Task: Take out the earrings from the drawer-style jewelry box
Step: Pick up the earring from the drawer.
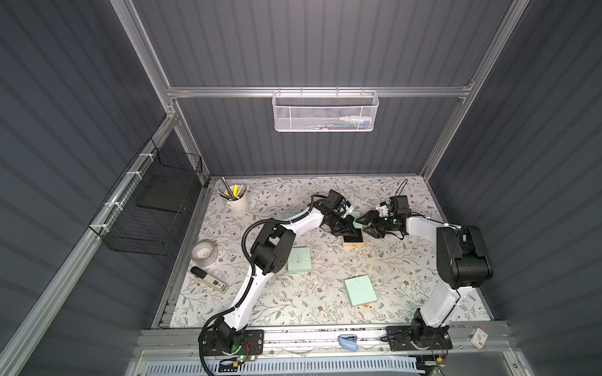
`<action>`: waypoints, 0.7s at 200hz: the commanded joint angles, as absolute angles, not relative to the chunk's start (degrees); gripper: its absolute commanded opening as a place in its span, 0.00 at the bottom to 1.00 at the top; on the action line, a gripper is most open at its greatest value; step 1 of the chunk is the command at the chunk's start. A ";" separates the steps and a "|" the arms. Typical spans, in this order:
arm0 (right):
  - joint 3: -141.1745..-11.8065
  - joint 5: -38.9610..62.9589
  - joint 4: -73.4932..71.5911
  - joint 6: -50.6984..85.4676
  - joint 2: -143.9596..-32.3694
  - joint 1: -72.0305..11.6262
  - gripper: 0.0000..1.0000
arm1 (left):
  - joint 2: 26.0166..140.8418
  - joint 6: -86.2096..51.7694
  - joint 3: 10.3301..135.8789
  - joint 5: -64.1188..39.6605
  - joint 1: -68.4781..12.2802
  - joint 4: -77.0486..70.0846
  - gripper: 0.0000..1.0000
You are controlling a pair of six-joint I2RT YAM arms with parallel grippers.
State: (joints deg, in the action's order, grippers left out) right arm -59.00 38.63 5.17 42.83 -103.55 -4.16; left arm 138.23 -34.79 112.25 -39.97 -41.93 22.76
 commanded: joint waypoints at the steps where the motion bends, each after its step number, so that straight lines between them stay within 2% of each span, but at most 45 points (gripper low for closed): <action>1: -60.38 39.02 6.61 42.01 -102.30 -3.96 0.61 | 135.27 -34.63 111.27 -40.80 -42.17 22.15 0.00; 78: -59.11 38.89 7.42 41.28 -97.47 -3.21 0.63 | 126.30 -31.21 103.97 -31.64 -41.50 25.78 0.00; 112: -56.97 38.85 8.64 39.58 -95.19 -3.22 0.68 | 121.69 -30.15 99.83 -25.94 -39.83 28.66 0.00; 140: -53.68 37.81 9.32 38.77 -91.97 -3.21 0.78 | 120.10 -30.63 96.99 -23.99 -37.11 29.26 0.00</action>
